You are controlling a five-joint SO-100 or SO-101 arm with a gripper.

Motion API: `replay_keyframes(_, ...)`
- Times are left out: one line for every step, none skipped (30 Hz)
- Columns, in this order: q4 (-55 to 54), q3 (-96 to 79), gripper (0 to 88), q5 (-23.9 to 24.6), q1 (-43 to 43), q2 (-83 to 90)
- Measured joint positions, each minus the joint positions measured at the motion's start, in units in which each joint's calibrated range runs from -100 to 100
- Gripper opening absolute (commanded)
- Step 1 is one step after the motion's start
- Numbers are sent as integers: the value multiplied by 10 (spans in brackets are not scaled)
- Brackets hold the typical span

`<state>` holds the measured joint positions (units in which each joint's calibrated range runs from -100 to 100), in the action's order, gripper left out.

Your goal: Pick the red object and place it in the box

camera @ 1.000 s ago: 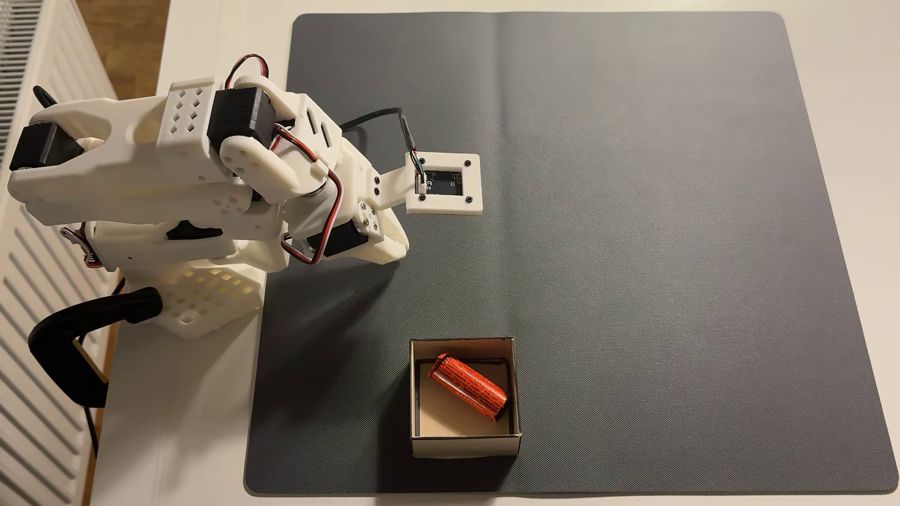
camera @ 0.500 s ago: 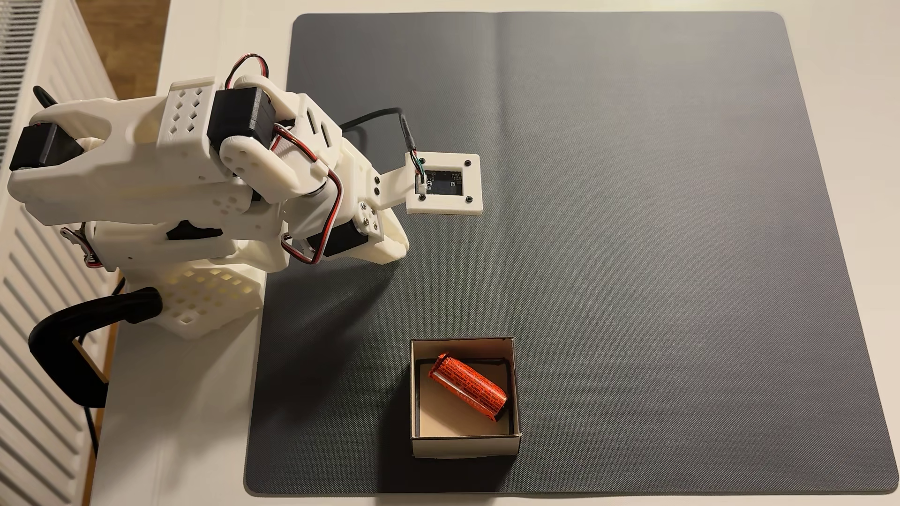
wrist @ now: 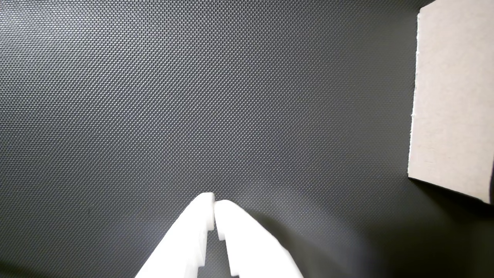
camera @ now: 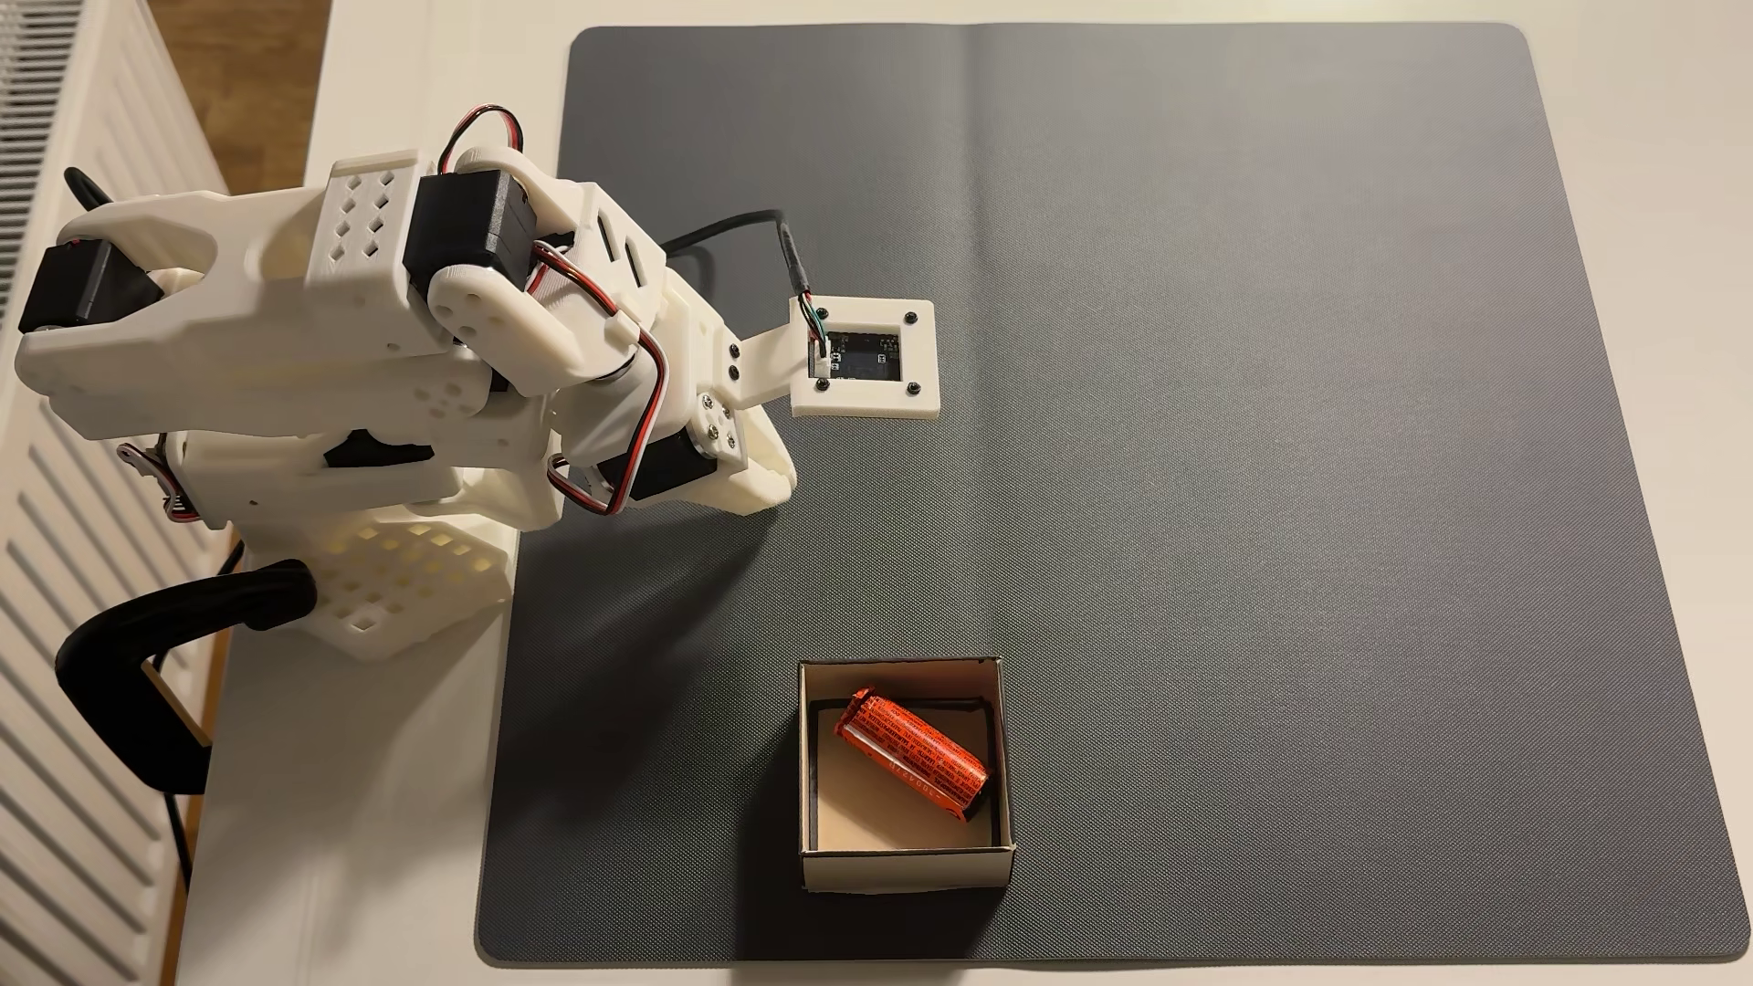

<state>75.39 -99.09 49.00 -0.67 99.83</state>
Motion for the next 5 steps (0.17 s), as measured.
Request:
replay_keyframes(0, 0, 6, 0, 0, 0)
replay_keyframes(0, 0, 6, 0, 0, 0)
replay_keyframes(0, 0, 6, 0, 0, 0)
replay_keyframes(0, 0, 6, 0, 0, 0)
replay_keyframes(0, 0, 6, 0, 0, 0)
